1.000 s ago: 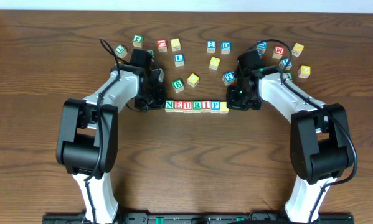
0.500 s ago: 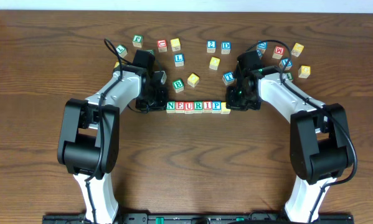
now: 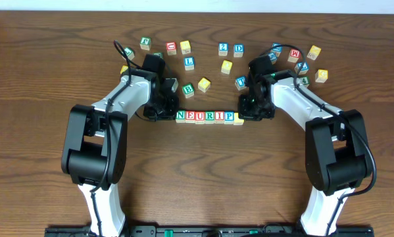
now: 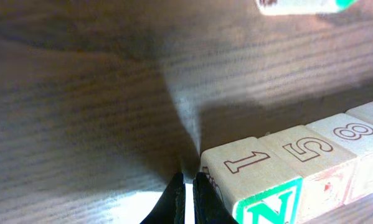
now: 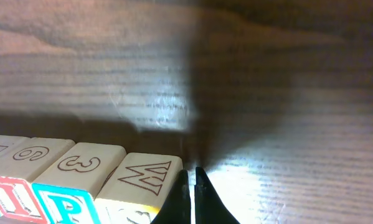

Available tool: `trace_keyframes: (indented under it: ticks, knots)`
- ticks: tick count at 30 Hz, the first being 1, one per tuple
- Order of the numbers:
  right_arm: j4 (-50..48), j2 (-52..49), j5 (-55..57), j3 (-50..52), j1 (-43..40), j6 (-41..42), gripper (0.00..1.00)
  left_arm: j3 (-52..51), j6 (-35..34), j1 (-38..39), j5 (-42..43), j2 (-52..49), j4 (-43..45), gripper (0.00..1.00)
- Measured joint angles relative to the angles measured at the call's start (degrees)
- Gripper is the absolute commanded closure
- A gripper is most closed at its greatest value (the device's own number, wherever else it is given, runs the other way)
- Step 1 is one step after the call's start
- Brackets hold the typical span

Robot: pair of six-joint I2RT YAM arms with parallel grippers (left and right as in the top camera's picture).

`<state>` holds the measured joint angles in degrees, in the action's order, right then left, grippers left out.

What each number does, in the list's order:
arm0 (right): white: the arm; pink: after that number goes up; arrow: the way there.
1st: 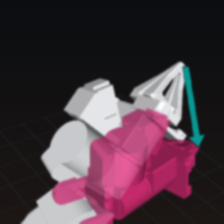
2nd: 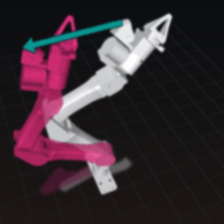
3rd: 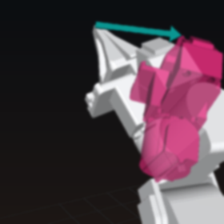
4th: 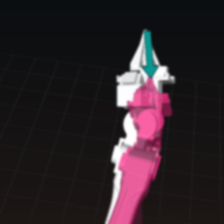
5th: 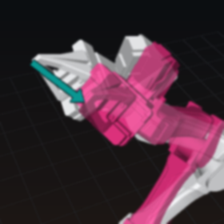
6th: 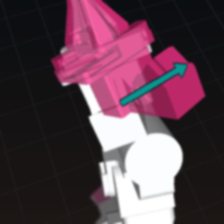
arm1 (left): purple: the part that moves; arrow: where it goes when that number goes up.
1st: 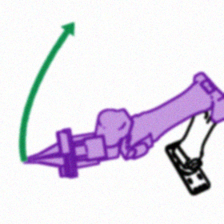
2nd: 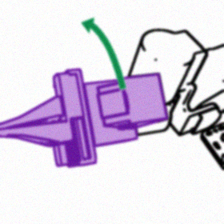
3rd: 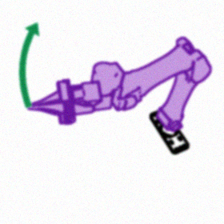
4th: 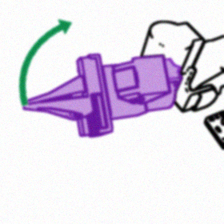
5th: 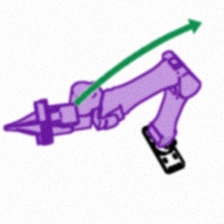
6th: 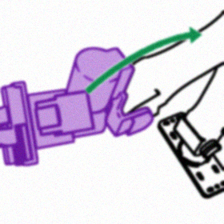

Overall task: Spell out NEURIPS
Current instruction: 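Lift both grippers away from the straightened row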

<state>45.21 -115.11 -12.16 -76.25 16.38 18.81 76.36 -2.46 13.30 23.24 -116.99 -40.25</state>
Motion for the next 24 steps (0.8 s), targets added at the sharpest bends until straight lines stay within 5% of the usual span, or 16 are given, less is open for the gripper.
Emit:
trace_keyframes:
  ticks: [24]
  knots:
    - [2.2,0.0,1.2,0.1,-0.5,-0.3,0.99,0.0,2.7,2.5,-2.3,0.2,-1.7,0.93]
